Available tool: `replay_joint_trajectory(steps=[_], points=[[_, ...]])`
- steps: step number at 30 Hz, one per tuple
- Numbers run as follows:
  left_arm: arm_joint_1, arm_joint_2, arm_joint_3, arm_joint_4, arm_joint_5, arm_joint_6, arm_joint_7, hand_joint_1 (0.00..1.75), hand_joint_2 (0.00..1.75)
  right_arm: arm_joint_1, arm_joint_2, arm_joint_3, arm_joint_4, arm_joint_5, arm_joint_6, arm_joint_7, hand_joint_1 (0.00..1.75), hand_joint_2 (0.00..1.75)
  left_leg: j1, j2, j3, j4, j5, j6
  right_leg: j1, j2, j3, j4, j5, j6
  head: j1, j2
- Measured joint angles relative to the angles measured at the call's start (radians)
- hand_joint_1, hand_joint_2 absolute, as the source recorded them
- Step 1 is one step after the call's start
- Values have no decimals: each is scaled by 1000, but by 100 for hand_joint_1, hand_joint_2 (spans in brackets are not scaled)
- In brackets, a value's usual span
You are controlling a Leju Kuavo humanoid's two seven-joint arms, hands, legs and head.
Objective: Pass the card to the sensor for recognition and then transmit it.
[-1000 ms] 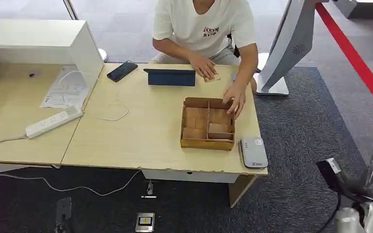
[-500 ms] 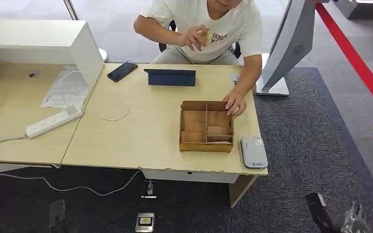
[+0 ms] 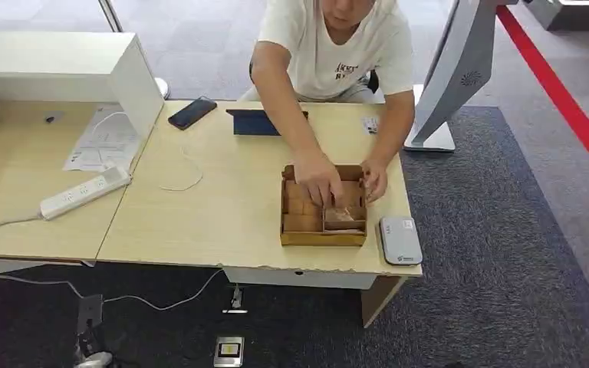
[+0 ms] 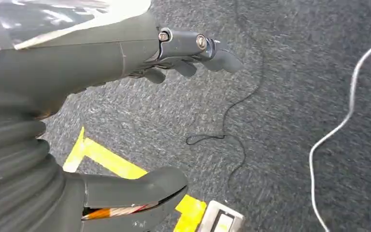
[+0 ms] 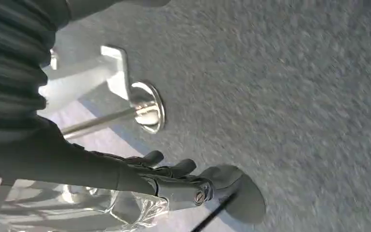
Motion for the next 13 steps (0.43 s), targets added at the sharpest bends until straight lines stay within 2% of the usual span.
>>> replay_joint_trajectory(steps=[6,11,13], points=[[-5,0,-27,0,-16,1,28,0,175,-16,3,0,16,6,53,29,0,175,0,0,0,0,0,0,0,0,0,0,0,0,0,0],[-6,0,-27,0,-16,2,29,0,175,-18,3,0,16,6,55,29,0,175,0,0,0,0,0,0,0,0,0,0,0,0,0,0],[-16,2,-35,0,-18,6,53,0,175,-45,4,0,21,23,69,26,0,175,0,0,0,0,0,0,0,0,1,0,0,0,0,0]])
